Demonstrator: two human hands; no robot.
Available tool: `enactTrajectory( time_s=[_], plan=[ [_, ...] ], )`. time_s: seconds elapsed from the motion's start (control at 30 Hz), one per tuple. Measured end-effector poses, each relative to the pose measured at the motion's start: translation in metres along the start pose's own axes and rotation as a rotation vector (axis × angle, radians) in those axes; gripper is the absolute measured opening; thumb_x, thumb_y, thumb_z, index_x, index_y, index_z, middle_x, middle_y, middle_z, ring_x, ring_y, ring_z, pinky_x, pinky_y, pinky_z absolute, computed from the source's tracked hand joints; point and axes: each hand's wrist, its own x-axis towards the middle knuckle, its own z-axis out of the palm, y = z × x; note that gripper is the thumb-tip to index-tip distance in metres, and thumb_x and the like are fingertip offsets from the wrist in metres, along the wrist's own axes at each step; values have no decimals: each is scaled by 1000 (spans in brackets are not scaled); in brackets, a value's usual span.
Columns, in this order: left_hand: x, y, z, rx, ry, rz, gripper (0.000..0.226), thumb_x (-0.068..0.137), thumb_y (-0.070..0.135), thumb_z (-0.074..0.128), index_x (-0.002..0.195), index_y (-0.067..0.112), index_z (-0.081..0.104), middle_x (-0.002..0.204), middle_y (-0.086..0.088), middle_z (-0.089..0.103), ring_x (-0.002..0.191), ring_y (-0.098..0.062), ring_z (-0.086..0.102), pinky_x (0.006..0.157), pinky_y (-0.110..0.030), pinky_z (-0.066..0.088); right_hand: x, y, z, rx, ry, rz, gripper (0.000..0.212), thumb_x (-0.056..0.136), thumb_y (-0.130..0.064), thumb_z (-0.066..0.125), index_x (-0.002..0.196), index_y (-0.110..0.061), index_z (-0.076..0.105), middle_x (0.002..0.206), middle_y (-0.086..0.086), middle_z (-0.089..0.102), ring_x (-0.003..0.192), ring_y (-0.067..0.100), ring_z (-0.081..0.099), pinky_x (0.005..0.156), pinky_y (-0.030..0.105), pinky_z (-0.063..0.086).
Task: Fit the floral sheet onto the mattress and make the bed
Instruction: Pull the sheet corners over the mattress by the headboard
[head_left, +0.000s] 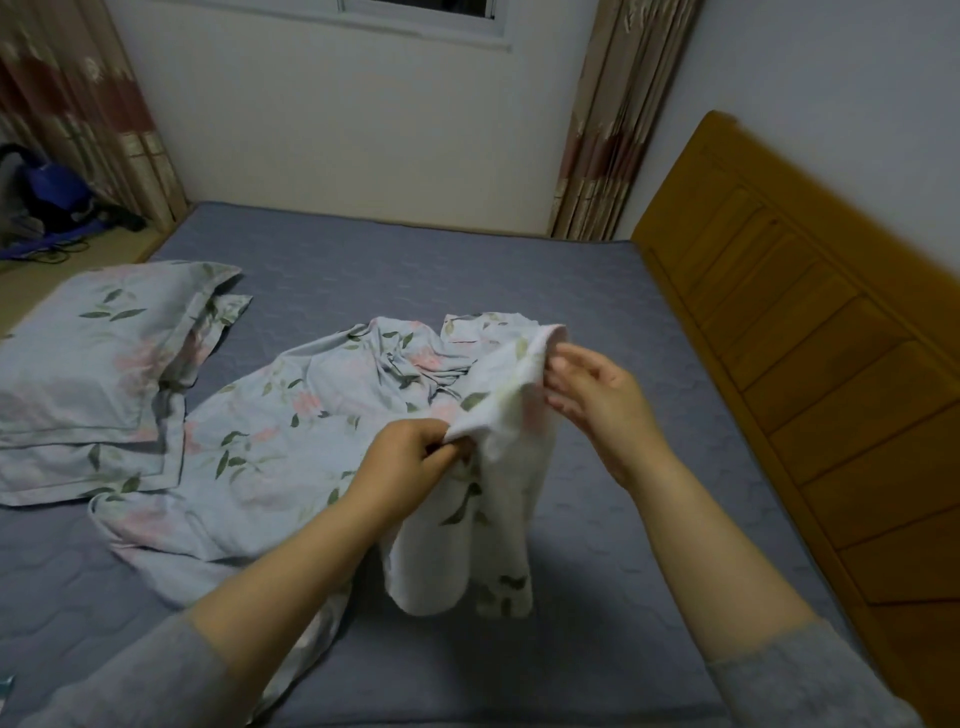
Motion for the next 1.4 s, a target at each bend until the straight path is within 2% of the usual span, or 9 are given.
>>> enactTrajectory(
  time_s=[0.27, 0.47, 0.63, 0.73, 0.83, 0.97, 1.1, 1.23, 1.4],
  plan=[
    [23, 38, -11, -181, 143, -16, 49, 88, 32, 63, 50, 9, 41, 49, 3, 30, 48, -7, 28, 49, -25, 25, -52, 72, -5, -206, -148, 39, 37, 82, -6, 69, 118, -12, 61, 112, 5, 68, 93, 1, 65, 85, 17, 52],
    [34, 45, -12, -386, 102, -35, 43, 89, 31, 61, 76, -9, 61, 64, -28, 53, 59, -17, 46, 61, -35, 43, -61, 88, 5, -168, -256, 46, 32, 79, -14, 75, 109, -21, 65, 105, -3, 72, 100, 10, 67, 85, 26, 55],
    [35, 55, -23, -521, 81, -35, 25, 88, 23, 64, 98, 0, 68, 90, -11, 69, 84, -23, 67, 82, -44, 56, -59, 81, 9, -183, -87, -18, 9, 89, -17, 64, 83, -14, 69, 77, -4, 72, 72, 3, 65, 66, 25, 52],
    [23, 53, -26, -372, 24, -5, 38, 87, 22, 66, 123, 15, 59, 112, 2, 66, 102, -11, 64, 91, -27, 52, -55, 63, 2, -182, -6, -120, 22, 93, -26, 59, 86, -5, 66, 73, 2, 67, 65, 12, 60, 62, 26, 47],
    [1, 30, -20, -176, -108, 31, 52, 79, 35, 74, 126, 21, 56, 117, 8, 62, 105, -6, 60, 95, -28, 50, -44, 44, -4, -163, 76, -189, 39, 92, -36, 57, 93, 3, 61, 90, 25, 67, 85, 39, 63, 74, 46, 53],
    [-27, 6, 0, 75, -246, 60, 76, 67, 48, 79, 133, 25, 48, 123, 14, 50, 111, -3, 51, 100, -25, 43, -34, 19, -9, -163, 95, -226, 28, 95, -26, 55, 92, 1, 64, 92, 21, 69, 87, 33, 66, 78, 48, 53],
    [-23, 2, 13, 229, -32, 187, 29, 85, 40, 60, 102, 16, 62, 98, 3, 60, 93, -18, 57, 74, -27, 40, -29, 9, -11, -89, 76, -244, 37, 91, -31, 59, 90, 6, 63, 93, 31, 64, 76, 35, 61, 72, 44, 49],
    [-10, 18, -3, 91, 106, 194, 34, 87, 38, 37, 67, 15, 51, 64, 2, 52, 63, -20, 51, 56, -32, 33, -29, 9, -12, -29, -46, -184, 15, 93, -19, 58, 104, -20, 68, 100, -1, 72, 95, 14, 67, 87, 34, 55],
    [3, 43, -30, -19, 197, 226, 35, 91, 36, 40, 59, 22, 38, 55, 6, 42, 54, -8, 42, 54, -24, 30, -34, 44, 0, -196, -194, 25, 77, 72, -26, 81, 133, -35, 35, 120, -15, 51, 107, 2, 54, 79, 15, 50]
  ],
)
